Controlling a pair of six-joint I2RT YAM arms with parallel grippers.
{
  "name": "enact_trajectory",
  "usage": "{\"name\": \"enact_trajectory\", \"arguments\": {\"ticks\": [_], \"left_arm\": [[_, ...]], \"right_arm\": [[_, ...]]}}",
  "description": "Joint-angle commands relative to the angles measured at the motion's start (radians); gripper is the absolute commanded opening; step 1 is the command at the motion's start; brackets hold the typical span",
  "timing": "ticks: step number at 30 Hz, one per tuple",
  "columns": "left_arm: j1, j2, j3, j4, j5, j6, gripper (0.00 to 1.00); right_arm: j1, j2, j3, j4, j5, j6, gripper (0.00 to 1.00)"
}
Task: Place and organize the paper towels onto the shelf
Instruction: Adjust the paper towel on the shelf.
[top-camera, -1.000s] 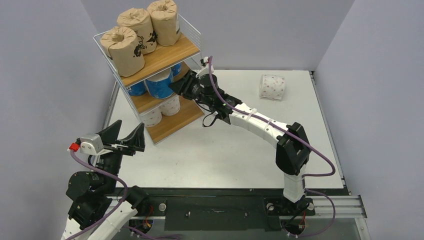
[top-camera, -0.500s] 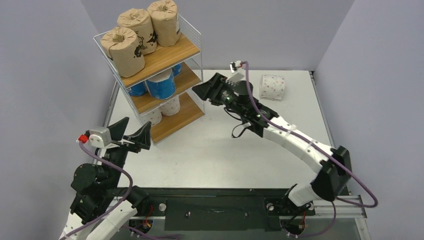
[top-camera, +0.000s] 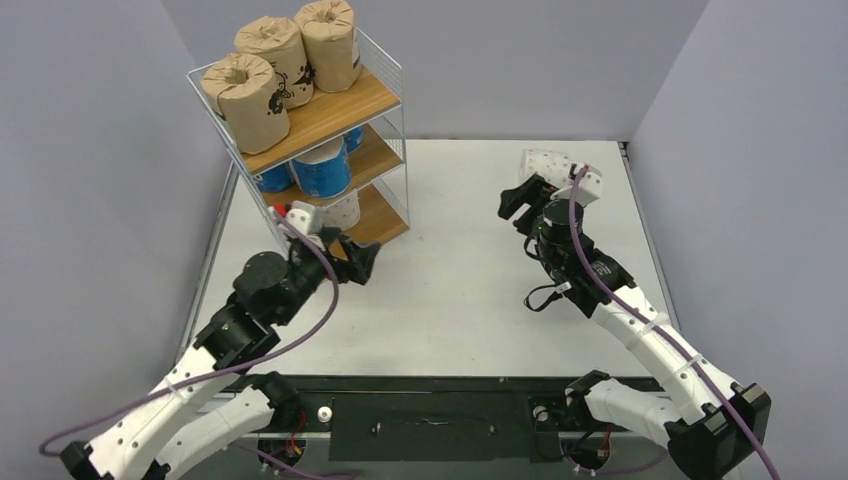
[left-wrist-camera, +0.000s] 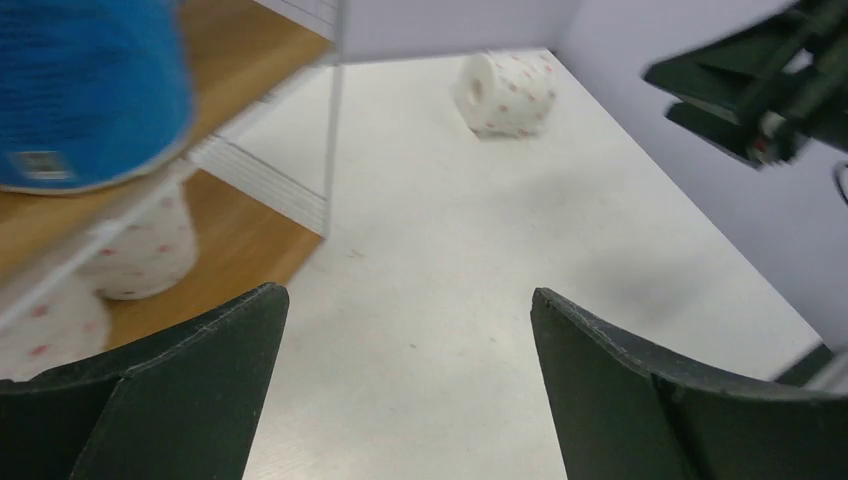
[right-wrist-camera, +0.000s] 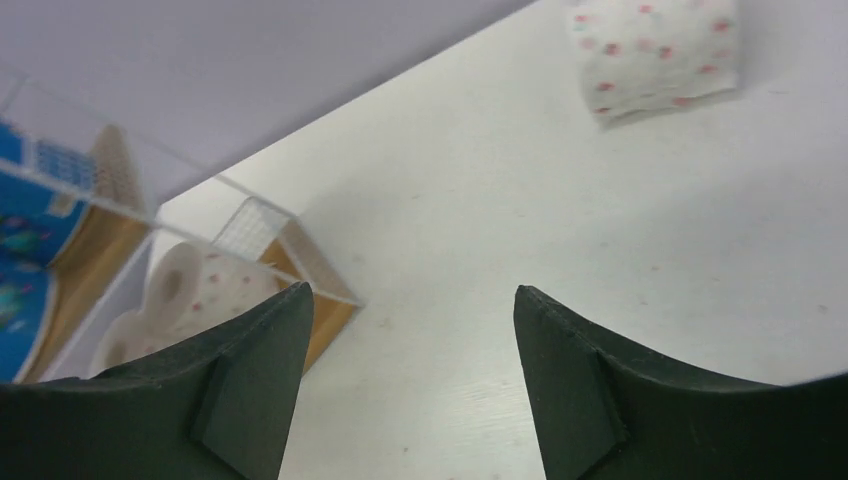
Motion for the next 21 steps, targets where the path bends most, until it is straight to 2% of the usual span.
{"name": "enact_trajectory", "arguments": {"ticks": [1,2,4,5,6,12,16,21], "left_arm": [[-0.214,0.122,0.038,0.099,-0.126,0.028,0.93],[-0.302,0.156,0.04,0.121,-0.201,0.06,0.95],[-0.388,0.204,0.048,0.154,-0.269,0.078,0.97],[-0.403,0.238,0.051,0.162,-0.274,0.074,1.0],[-0.416,0.253,0.051,0.177,-0.263,0.051,0.98],[-0.421,0.334,-0.008,0.31,-0.16,-0.052,0.97],[-0.421,0.36,-0.061,0.351,-0.127,-0.09,0.97],[-0.421,0.357,-0.124,0.38,-0.105,-0.114,0.97]], "right_arm": [[-0.135,-0.006,-0.056,-0.042,0.1,0.072,0.7],[-0.156,0.006,-0.058,-0.044,0.078,0.083,0.71],[-0.217,0.032,-0.067,-0.042,0.05,0.096,0.73],[-0.26,0.041,-0.077,-0.029,0.034,0.102,0.74],[-0.283,0.061,-0.084,-0.016,0.023,0.116,0.75],[-0.419,0.188,-0.114,0.152,0.005,0.128,0.77],[-0.527,0.336,-0.041,0.274,-0.072,0.138,0.77],[-0.599,0.542,0.068,0.36,-0.159,0.131,0.77]]}}
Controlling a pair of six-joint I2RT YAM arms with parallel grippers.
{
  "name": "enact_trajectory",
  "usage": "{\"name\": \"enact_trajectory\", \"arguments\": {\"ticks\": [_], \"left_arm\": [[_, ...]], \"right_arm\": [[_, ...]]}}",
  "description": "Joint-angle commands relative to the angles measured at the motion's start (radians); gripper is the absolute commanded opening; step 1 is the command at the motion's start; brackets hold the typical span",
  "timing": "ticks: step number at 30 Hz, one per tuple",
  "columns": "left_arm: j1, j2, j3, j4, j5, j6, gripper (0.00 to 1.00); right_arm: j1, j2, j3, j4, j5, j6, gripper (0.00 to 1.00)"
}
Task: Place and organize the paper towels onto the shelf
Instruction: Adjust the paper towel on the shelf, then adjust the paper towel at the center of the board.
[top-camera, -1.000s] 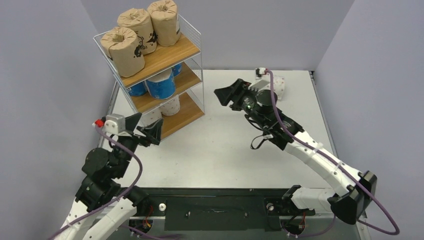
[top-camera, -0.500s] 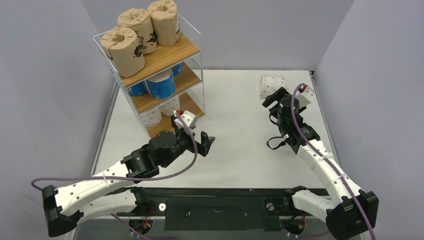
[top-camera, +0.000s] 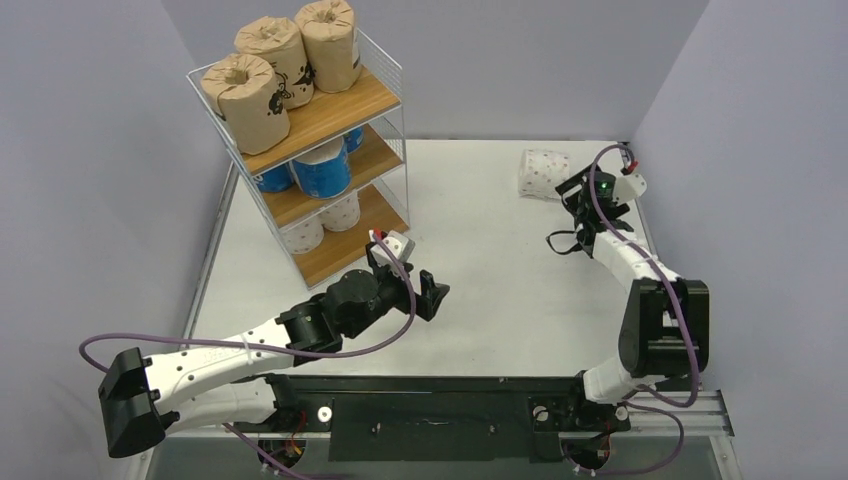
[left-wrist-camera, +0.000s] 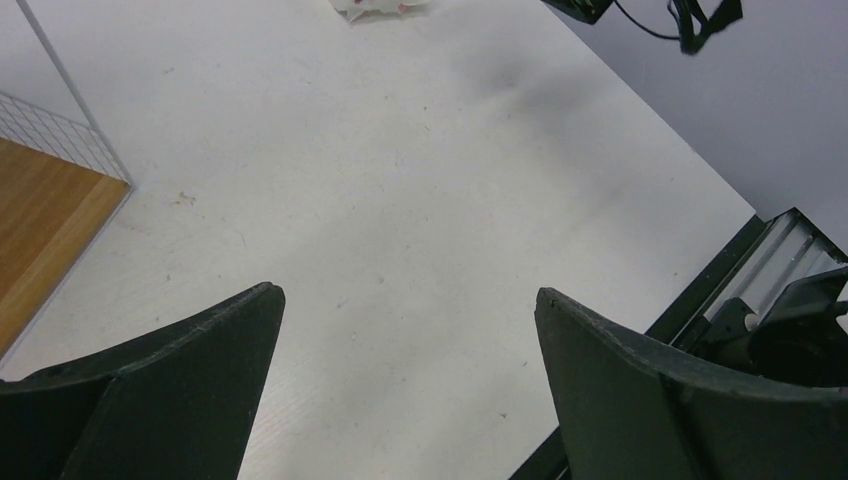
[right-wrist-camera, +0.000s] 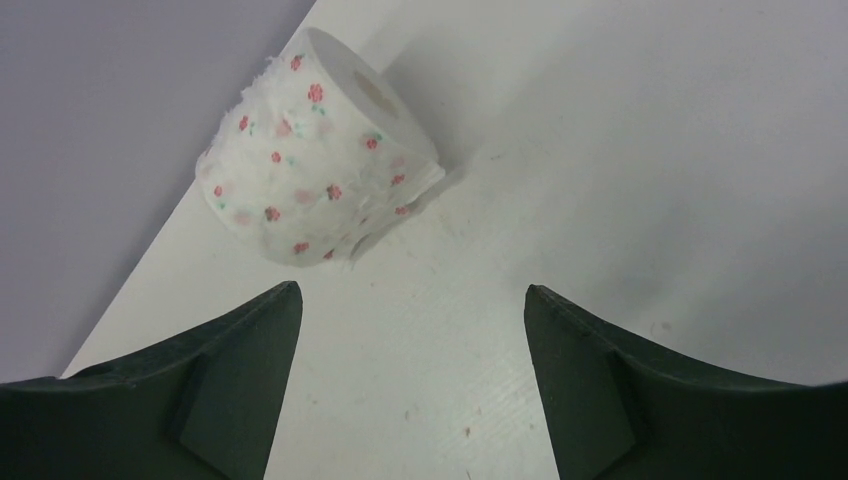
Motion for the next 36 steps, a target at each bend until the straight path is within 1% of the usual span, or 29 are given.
{"name": "enact_trajectory", "arguments": {"ticks": [1,2,5,9,14,16,23,36], "left_arm": [[-0.003,-0.007,-0.057,0.094,0.034,-0.044,0.97],[-0.004,-0.01,-0.068,0.102,0.037,-0.048,0.97],[-0.004,-0.024,-0.117,0.116,0.043,-0.051,0.97],[-0.004,-0.036,-0.165,0.141,0.042,-0.058,0.97],[-0.004,-0.024,-0.205,0.206,0.057,-0.081,0.97],[-0.004,-0.01,-0.207,0.223,0.066,-0.083,0.97],[-0.004,0.0,-0.201,0.251,0.097,-0.068,0.97],[-0.004,-0.071,-0.243,0.244,0.098,-0.087,0.97]], "right_arm": [[-0.064,0.123,0.137,0.173,-0.106,0.01,0.76],[-0.074,0.17,0.15,0.188,-0.123,0.015,0.76],[-0.118,0.246,0.213,0.227,-0.151,0.028,0.75],[-0.154,0.355,0.32,0.205,-0.181,0.015,0.74],[-0.16,0.48,0.447,0.17,-0.232,-0.012,0.73],[-0.155,0.506,0.461,0.171,-0.251,-0.01,0.72],[-0.119,0.526,0.457,0.196,-0.293,-0.017,0.71],[-0.055,0.488,0.371,0.228,-0.318,-0.015,0.68]]}}
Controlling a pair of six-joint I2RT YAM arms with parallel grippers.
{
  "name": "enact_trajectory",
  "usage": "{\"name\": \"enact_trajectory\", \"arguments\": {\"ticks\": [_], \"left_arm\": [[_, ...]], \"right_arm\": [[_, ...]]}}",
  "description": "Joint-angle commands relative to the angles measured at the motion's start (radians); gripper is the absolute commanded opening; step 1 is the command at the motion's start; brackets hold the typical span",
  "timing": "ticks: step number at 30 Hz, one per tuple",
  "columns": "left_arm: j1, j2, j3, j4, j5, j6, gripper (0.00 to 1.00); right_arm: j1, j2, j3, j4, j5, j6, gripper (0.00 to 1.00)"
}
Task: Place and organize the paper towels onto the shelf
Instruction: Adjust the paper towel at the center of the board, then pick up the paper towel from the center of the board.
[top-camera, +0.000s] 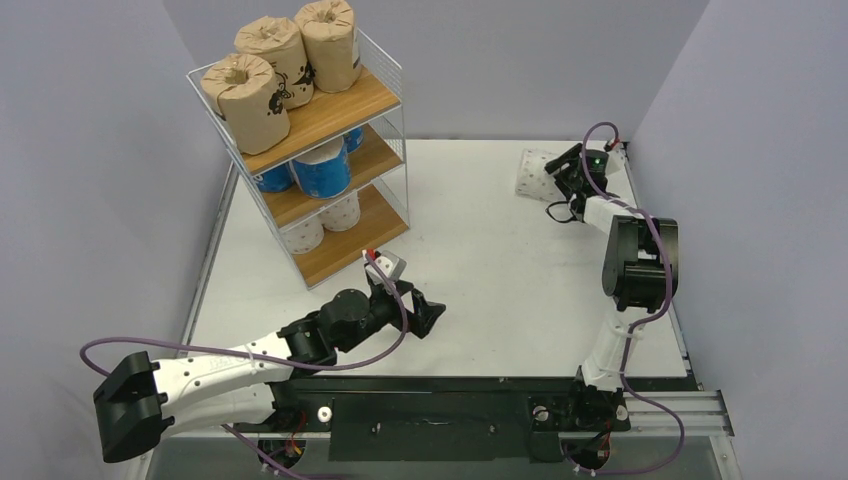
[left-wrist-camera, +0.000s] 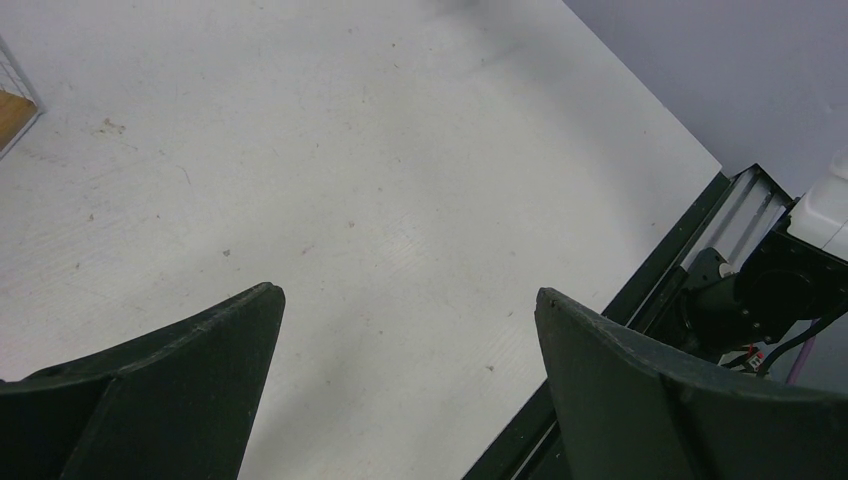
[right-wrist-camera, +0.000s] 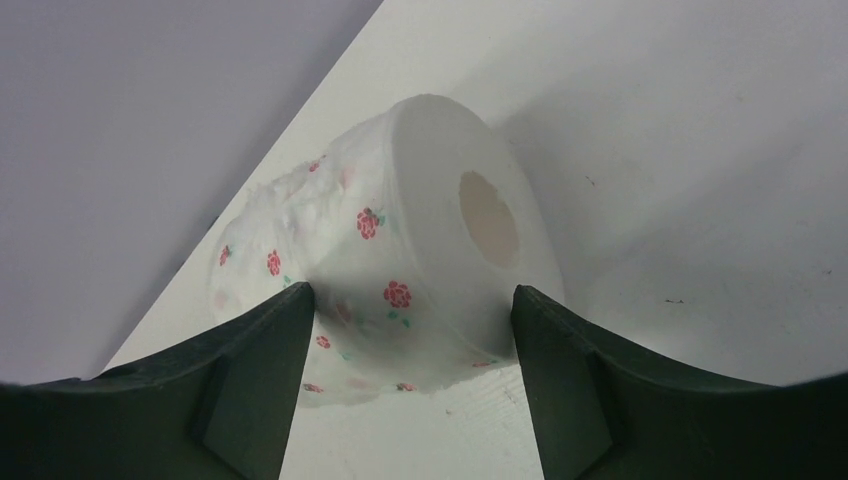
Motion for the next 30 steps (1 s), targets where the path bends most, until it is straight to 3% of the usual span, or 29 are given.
{"name": "enact_trajectory", "arguments": {"ticks": [1,9,16,30], "left_arm": [[-0.004,-0.036,-0.011,0.049,0.014,-0.014,0.97],[-0.004,-0.07,-0.033,0.047,0.02,-0.033,0.97],[-0.006,-0.108,-0.056,0.043,0.013,-0.052,0.97],[-0.013,-0.105,-0.058,0.051,0.006,-0.053,0.97]], "right_arm": [[0.033,-0.061,-0.053,0.076,-0.016,-0.004,0.68],[0.067,-0.199,-0.223,0.158,0.0,0.067,0.68],[0.039,-0.319,-0.301,0.111,0.032,0.051,0.73],[-0.017,-0.179,-0.183,0.13,-0.065,-0.009,0.76]]}}
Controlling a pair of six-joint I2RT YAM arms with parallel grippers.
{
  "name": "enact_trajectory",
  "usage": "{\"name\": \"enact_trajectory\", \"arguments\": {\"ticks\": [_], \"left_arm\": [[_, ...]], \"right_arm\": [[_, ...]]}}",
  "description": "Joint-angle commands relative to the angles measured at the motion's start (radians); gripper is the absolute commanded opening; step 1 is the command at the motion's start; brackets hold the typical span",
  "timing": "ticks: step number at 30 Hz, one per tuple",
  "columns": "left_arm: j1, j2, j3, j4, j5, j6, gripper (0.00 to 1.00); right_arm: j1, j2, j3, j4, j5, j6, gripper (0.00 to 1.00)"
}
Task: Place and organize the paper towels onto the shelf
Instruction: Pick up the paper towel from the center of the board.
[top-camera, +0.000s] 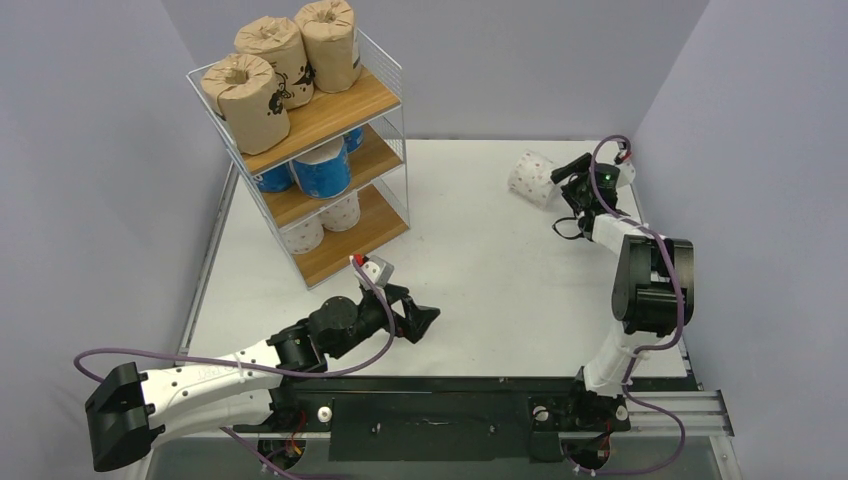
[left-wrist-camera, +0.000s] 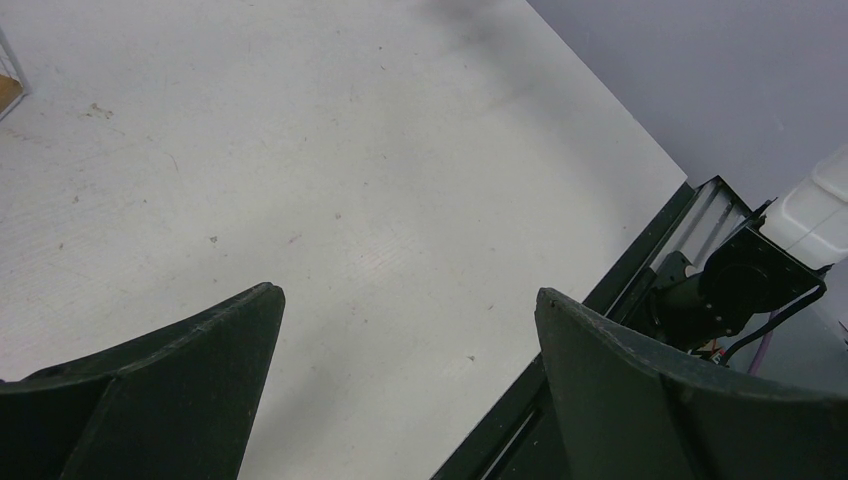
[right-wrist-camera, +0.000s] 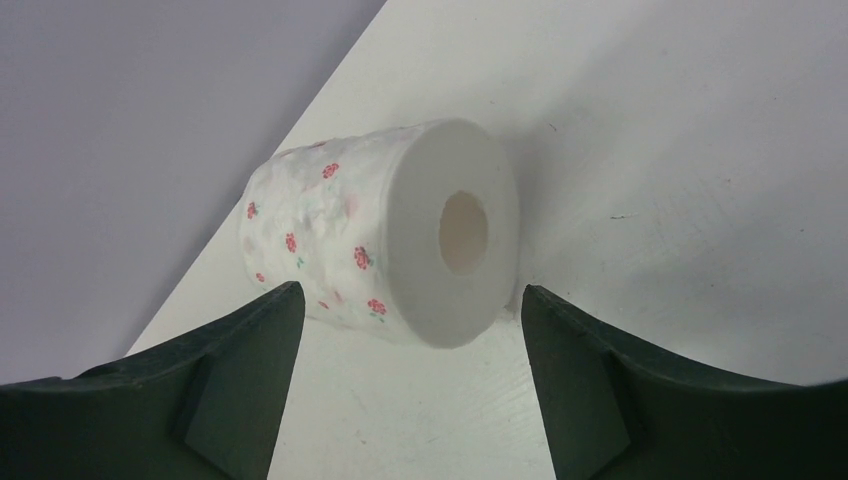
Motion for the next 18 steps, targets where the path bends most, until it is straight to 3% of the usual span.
{"name": "enact_trajectory", "arguments": {"ticks": [1,9,18], "left_arm": [[-0.01,0.001,0.01,0.048,0.0,-0.002,0.97],[-0.017,0.032,0.013,0.066,-0.025,-0.001,0.97],[-0.021,0.052,0.015,0.085,-0.048,0.015,0.97]], "right_arm": [[-0.001,0.06,0.076,0.064,-0.058,-0.019,0.76],[-0.008,0.146,0.139,0.126,-0.127,0.011,0.78],[-0.018,0.215,0.142,0.242,-0.2,0.058,0.68]]}}
